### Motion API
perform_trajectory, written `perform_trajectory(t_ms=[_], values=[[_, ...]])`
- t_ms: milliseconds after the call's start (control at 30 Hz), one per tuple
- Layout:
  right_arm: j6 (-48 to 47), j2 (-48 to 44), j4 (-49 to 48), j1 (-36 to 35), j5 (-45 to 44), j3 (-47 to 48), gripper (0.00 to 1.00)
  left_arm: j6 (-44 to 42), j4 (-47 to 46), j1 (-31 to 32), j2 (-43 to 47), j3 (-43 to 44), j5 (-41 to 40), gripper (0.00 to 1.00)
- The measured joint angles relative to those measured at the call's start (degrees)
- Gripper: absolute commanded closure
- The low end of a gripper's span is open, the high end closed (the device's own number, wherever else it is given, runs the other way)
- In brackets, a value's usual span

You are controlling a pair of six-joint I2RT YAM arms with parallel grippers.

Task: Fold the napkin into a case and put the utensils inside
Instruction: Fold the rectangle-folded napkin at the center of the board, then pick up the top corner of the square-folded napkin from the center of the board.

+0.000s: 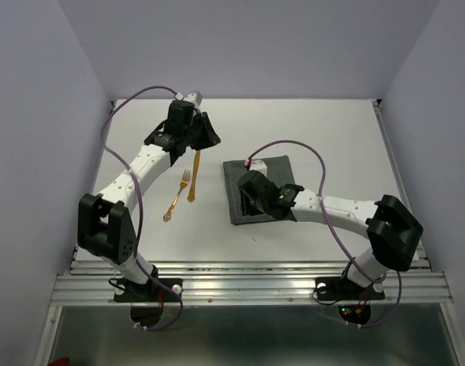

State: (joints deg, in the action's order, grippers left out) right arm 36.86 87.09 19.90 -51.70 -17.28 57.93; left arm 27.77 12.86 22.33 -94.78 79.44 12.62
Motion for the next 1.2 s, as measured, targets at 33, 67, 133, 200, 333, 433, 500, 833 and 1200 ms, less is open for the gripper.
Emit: perform_trajectory(t_ms=[33, 67, 133, 200, 333, 433, 500, 833, 1200], values=[[-0.61, 2.14, -0.13, -2.08, -0.66, 1.42, 0.56, -0.24, 0.20, -0.70, 3.15, -1.92, -0.63, 0.67], [-1.51, 3.82, 0.15, -3.89, -1.03, 2.62, 0.55, -0.28, 0.42, -1.40, 5.27, -3.52, -0.94, 0.67], [-2.93, 7.37, 0.57, -6.10, -1.18, 5.25, 0.54, -0.24, 0.35, -3.30, 9.27, -7.82, -1.44, 0.67], [-4.68, 10.45, 0.61, -6.67, -1.20, 7.52, 0.53, 0.00, 1.01, -4.90, 12.57, -12.31, -1.99, 0.67], [-6.95, 14.23, 0.70, -7.02, -1.14, 9.38, 0.52, 0.76, 3.10, -7.10, 18.27, -19.91, -3.10, 0.67], [-8.17, 15.74, 0.70, -7.30, -0.98, 9.99, 0.53, 1.01, 4.55, -7.17, 20.90, -22.43, -3.43, 0.67], [-8.59, 16.06, 0.74, -7.52, -0.90, 10.01, 0.53, 1.22, 4.96, -7.17, 22.67, -23.47, -3.69, 0.67], [-9.88, 18.75, 0.94, -9.29, -0.76, 10.78, 0.60, 1.90, 3.96, -7.41, 24.13, -26.69, -3.80, 0.67], [-9.40, 19.89, 2.43, -9.62, -3.19, 11.47, 0.92, 2.08, 3.28, -7.41, 24.13, -27.23, -3.21, 0.67]])
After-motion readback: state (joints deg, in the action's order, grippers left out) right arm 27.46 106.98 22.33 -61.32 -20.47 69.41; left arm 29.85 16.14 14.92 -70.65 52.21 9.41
